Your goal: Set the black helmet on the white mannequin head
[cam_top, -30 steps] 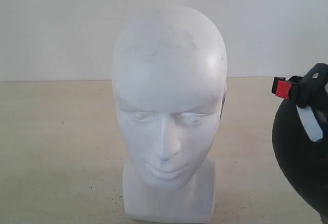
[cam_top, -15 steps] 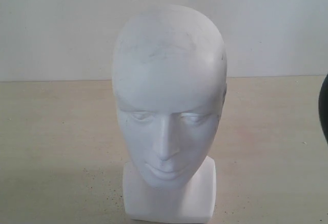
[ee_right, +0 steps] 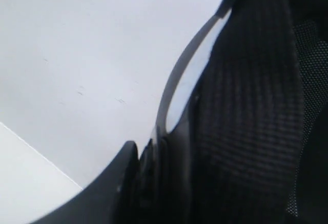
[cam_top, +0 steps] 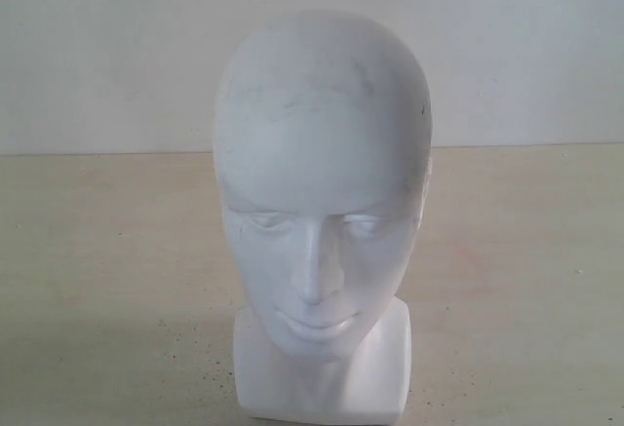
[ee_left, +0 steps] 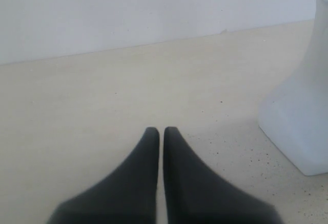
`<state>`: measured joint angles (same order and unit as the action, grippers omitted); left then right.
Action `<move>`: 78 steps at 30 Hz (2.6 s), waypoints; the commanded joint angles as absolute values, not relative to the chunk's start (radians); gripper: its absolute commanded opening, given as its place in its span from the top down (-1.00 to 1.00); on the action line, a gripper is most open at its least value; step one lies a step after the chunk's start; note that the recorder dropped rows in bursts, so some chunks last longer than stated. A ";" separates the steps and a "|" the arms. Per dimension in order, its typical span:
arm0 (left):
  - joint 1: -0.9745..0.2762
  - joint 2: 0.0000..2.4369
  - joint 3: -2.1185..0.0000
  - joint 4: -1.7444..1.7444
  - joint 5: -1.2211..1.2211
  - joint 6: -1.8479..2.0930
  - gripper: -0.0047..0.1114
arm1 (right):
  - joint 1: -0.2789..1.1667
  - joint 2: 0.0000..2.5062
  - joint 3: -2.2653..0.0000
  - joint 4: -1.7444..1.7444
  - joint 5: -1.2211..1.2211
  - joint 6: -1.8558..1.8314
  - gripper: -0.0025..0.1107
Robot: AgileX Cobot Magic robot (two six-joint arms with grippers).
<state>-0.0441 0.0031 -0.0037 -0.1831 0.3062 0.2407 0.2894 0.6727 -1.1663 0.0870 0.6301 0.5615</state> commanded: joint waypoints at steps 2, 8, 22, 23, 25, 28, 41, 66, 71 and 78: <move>-0.047 0.000 0.000 -0.194 0.306 0.240 0.84 | 0.289 0.660 -1.238 0.246 0.329 0.521 0.96; -0.047 0.000 0.000 -0.194 0.306 0.240 0.84 | 0.289 0.662 -1.238 0.496 0.148 0.524 0.96; -0.047 0.000 0.000 -0.194 0.306 0.240 0.84 | 0.289 0.670 -1.238 0.971 0.000 0.594 0.96; -0.047 0.000 0.000 -0.194 0.306 0.240 0.84 | 0.289 0.676 -1.238 1.001 0.000 0.608 0.96; -0.047 0.000 0.000 -0.194 0.306 0.240 0.84 | 0.289 0.685 -1.238 1.027 0.000 0.608 0.96; -0.047 0.000 0.000 -0.194 0.306 0.240 0.84 | 0.289 0.695 -1.238 1.036 0.000 0.594 0.96; -0.047 0.000 0.000 -0.194 0.306 0.240 0.84 | 0.289 0.735 -1.238 1.041 0.096 0.088 0.96; -0.047 0.000 0.000 -0.194 0.306 0.240 0.84 | 0.289 0.766 -1.238 0.366 0.120 0.927 0.96; -0.047 0.000 0.000 -0.194 0.306 0.240 0.84 | 0.290 0.760 -1.208 0.000 0.021 1.252 0.96; -0.047 0.000 0.000 -0.194 0.306 0.240 0.84 | 0.291 0.763 -1.104 -0.561 -0.320 1.839 0.96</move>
<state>-0.0441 0.0031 -0.0037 -0.1831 0.3062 0.2407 0.2894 0.7693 -1.1132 -0.3682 -0.0733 1.6561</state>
